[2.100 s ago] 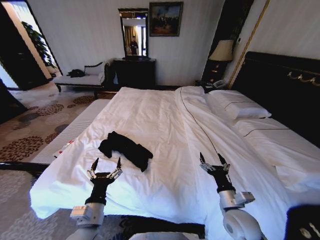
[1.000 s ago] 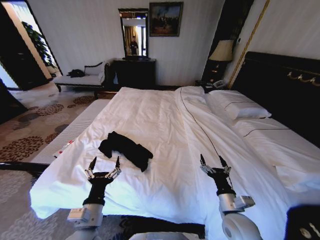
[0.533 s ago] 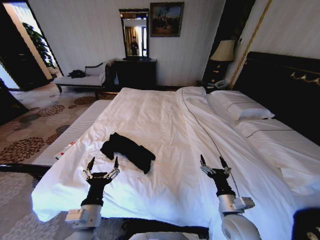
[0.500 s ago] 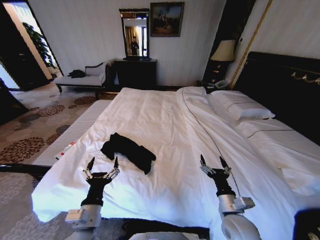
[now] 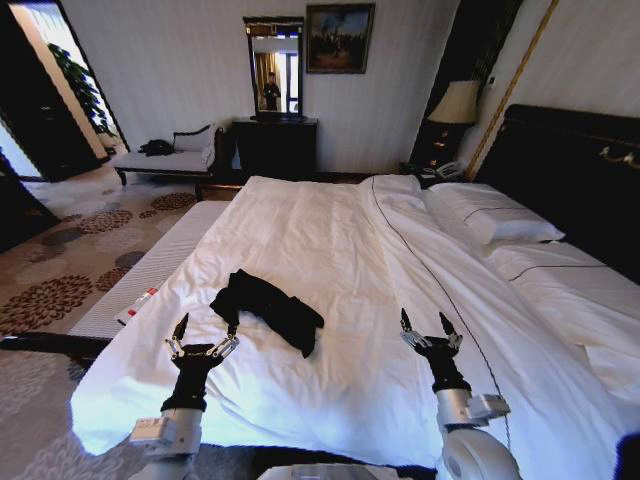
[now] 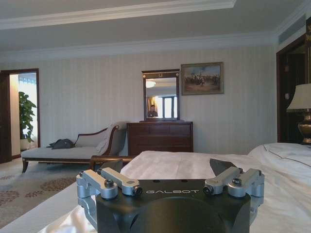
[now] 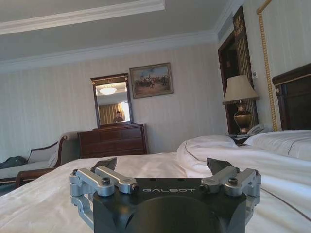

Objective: Fold the clothes on the bed.

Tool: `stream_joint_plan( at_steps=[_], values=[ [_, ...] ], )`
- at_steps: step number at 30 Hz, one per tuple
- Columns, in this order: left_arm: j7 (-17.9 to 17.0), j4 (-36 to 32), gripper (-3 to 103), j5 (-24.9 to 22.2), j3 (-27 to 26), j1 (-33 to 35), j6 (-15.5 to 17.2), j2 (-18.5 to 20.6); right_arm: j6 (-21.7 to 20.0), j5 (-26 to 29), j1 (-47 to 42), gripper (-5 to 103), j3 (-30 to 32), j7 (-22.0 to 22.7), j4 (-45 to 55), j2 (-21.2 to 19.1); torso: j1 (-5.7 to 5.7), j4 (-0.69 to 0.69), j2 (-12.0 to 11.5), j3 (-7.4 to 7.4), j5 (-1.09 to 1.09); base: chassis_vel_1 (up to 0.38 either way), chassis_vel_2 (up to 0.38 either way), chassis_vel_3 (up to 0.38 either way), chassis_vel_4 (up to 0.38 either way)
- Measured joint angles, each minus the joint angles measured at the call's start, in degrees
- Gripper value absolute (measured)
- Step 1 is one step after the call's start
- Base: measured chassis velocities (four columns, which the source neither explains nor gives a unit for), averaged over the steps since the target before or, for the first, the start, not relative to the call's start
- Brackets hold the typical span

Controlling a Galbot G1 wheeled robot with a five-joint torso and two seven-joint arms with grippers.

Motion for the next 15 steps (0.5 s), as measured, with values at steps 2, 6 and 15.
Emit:
stream_joint_plan(
  at_steps=[2,6,15],
  values=[
    [0.0,0.3,100,-0.1,0.0,-0.1,0.0,0.0,0.0,0.0,0.2,100,-0.2,0.0,-0.2,0.0,0.00,0.00,0.0,0.00,0.00,-0.001,0.090,-0.008,-0.100],
    [0.0,0.8,100,-0.1,0.0,-0.4,0.0,0.0,0.0,-0.1,0.5,100,-0.4,0.0,-0.6,-0.1,0.00,0.00,0.0,0.00,0.00,0.002,0.079,0.002,-0.115],
    [0.0,1.2,100,-0.5,-0.4,-0.7,0.0,0.2,-0.1,-0.3,1.0,100,-0.9,-0.2,-1.3,-0.2,0.00,0.00,0.0,-0.01,0.01,-0.001,0.020,0.005,-0.014]
  ],
)
